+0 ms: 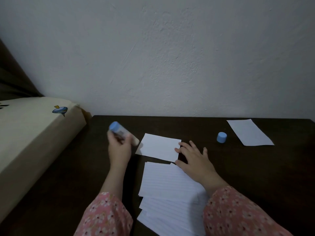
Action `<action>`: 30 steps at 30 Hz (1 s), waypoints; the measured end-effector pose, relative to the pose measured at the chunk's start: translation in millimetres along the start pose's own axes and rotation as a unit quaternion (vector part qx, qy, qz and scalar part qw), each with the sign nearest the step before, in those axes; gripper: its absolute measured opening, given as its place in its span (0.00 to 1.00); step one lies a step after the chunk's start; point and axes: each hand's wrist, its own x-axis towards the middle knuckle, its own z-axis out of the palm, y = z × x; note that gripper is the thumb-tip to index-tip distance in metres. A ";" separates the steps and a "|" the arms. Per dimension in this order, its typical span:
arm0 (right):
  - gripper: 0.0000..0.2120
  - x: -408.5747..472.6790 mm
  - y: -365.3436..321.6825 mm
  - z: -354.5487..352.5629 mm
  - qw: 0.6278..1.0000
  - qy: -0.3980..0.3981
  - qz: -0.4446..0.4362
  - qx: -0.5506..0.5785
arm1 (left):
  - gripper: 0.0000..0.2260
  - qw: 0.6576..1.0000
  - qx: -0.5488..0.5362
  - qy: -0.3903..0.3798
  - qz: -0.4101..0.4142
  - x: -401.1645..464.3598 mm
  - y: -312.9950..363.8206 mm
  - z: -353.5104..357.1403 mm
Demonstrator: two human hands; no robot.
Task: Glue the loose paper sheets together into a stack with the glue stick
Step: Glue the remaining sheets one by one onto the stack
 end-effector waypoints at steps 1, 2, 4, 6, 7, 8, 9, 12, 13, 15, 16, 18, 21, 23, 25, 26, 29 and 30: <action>0.23 -0.5 -0.2 -0.1 1.000 0.002 -0.001 0.003 | 0.30 0.998 -0.055 0.041 -0.007 0.8 1.6 -0.5; 0.23 -0.9 -0.5 -0.4 1.000 0.002 0.000 0.007 | 0.30 0.995 -0.084 0.056 -0.002 0.6 2.8 0.3; 0.23 -1.1 -1.0 -0.9 1.000 0.001 0.001 0.012 | 0.28 0.998 -0.060 0.009 0.033 -5.7 6.2 8.5; 0.22 -1.1 -1.5 -1.5 1.000 -0.002 0.002 0.017 | 0.25 0.994 0.009 -0.079 0.071 -12.9 6.3 25.9; 0.22 -0.9 -1.9 -2.0 1.000 -0.002 0.003 0.022 | 0.25 0.989 0.037 -0.118 0.087 -14.7 4.8 35.6; 0.21 -0.7 -2.0 -2.4 0.999 -0.002 0.006 0.033 | 0.25 0.981 0.063 -0.151 0.103 -14.9 4.2 45.5; 0.21 -0.6 -1.8 -2.9 0.999 -0.002 0.008 0.043 | 0.24 0.973 0.086 -0.175 0.119 -14.4 4.7 55.3; 0.21 -0.4 -0.3 -2.5 0.999 -0.001 0.011 0.050 | 0.23 0.957 0.115 -0.218 0.150 -11.7 8.0 77.4; 0.21 -0.1 0.4 -1.5 0.999 0.002 0.012 0.048 | 0.23 0.954 0.121 -0.226 0.157 -11.0 9.1 82.8; 0.19 -0.4 1.1 -0.3 0.999 0.012 0.014 0.050 | 0.23 0.947 0.134 -0.237 0.168 -10.2 11.1 91.3; 0.18 -0.6 1.0 -0.2 0.998 0.017 0.014 0.054 | 0.22 0.945 0.139 -0.242 0.174 -8.9 10.9 95.0; 0.18 -1.3 0.6 -0.9 0.998 0.021 0.012 0.058 | 0.21 0.939 0.151 -0.251 0.180 -7.3 10.1 100.7; 0.17 -1.1 0.2 -1.2 0.998 0.023 0.008 0.052 | 0.20 0.932 0.162 -0.263 0.189 -9.3 9.8 104.5; 0.17 -1.0 -0.2 -0.4 0.998 0.027 0.009 0.051 | 0.19 0.929 0.167 -0.266 0.194 -9.8 9.7 104.8; 0.17 -1.2 -0.3 0.2 0.998 0.029 0.010 0.049 | 0.20 0.923 0.174 -0.275 0.204 -9.4 11.0 103.9; 0.18 -0.9 -0.4 0.3 0.998 0.030 0.011 0.048 | 0.21 0.920 0.180 -0.281 0.208 -8.8 11.8 103.3; 0.18 -0.7 -0.7 -0.2 0.998 0.030 0.013 0.045 | 0.23 0.909 0.199 -0.290 0.223 -7.4 12.9 101.9; 0.18 -0.8 -0.8 -0.5 0.998 0.031 0.013 0.044 | 0.23 0.907 0.203 -0.291 0.226 -6.9 12.7 101.4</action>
